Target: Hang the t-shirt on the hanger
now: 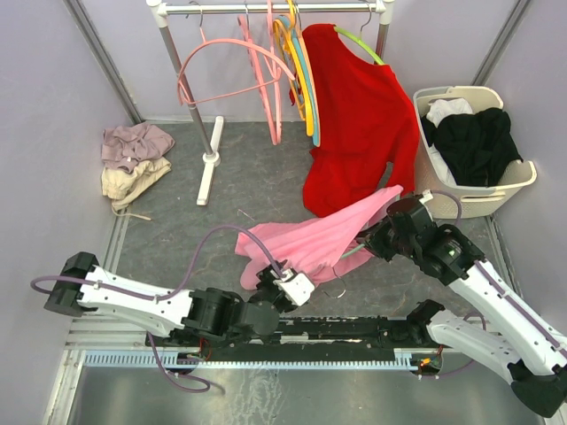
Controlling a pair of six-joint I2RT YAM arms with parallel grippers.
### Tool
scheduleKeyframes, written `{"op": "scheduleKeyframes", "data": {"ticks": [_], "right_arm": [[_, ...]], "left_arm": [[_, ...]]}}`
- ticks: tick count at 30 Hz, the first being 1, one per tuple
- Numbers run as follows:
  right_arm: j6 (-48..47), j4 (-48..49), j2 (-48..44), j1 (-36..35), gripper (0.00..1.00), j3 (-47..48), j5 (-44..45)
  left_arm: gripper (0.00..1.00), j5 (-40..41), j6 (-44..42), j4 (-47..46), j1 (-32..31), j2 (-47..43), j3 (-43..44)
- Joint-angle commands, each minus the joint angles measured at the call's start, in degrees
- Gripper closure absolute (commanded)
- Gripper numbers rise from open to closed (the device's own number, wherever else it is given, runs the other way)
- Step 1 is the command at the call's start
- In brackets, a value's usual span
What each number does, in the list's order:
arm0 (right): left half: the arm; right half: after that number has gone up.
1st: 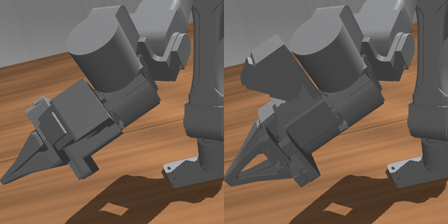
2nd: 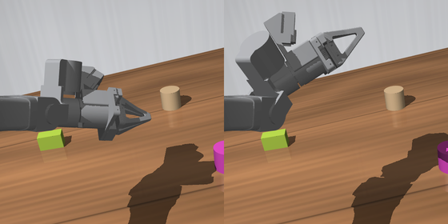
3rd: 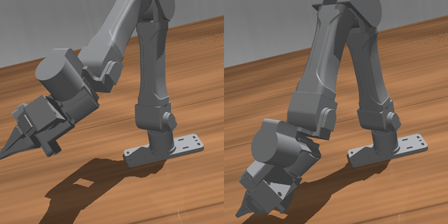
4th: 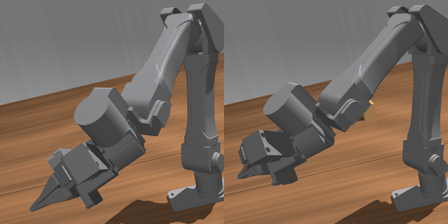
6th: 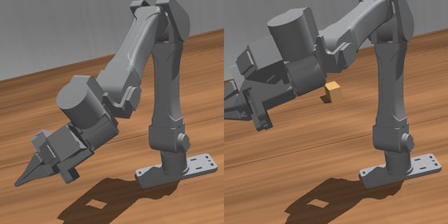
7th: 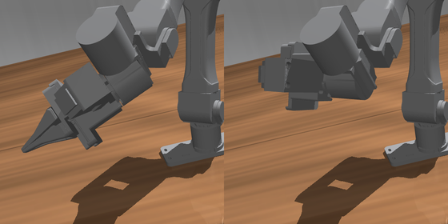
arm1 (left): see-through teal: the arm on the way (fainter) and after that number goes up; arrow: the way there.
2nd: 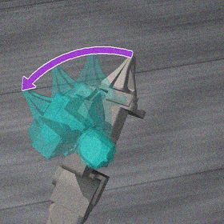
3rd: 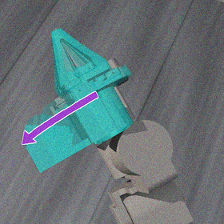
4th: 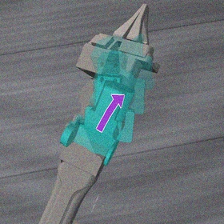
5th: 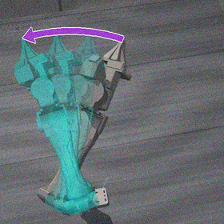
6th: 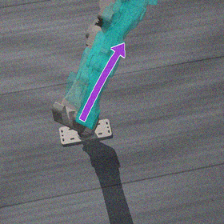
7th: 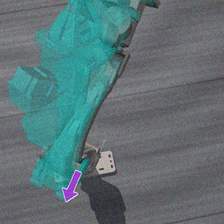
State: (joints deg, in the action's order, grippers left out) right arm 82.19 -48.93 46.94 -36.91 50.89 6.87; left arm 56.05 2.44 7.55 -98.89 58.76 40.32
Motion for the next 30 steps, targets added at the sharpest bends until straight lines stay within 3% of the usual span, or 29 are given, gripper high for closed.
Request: {"op": "scheduleKeyframes", "data": {"ticks": [1,12,25,27,30], "right_arm": [[1.2,4.4,-0.2,0.2,0.99,2.7,-3.7],[1.6,6.2,0.1,0.2,0.99,2.6,-6.3],[2.1,7.2,-0.7,0.3,0.99,1.6,-8.6],[2.1,7.9,-0.8,0.2,0.99,1.1,-9.0],[2.0,8.7,-0.8,0.3,0.99,0.5,-9.7]], "left_arm": [[0.34,7.0,-9.6,-12.3,-0.4,1.4,-2.5],[0.34,7.2,-17.5,-21.4,-0.4,9.2,-2.7],[0.35,6.2,-31.4,-39.0,2.4,19.8,-0.3],[0.39,6.8,-33.8,-42.0,3.0,20.8,-0.3],[0.65,8.2,-37.2,-44.7,4.0,22.5,0.5]]}}
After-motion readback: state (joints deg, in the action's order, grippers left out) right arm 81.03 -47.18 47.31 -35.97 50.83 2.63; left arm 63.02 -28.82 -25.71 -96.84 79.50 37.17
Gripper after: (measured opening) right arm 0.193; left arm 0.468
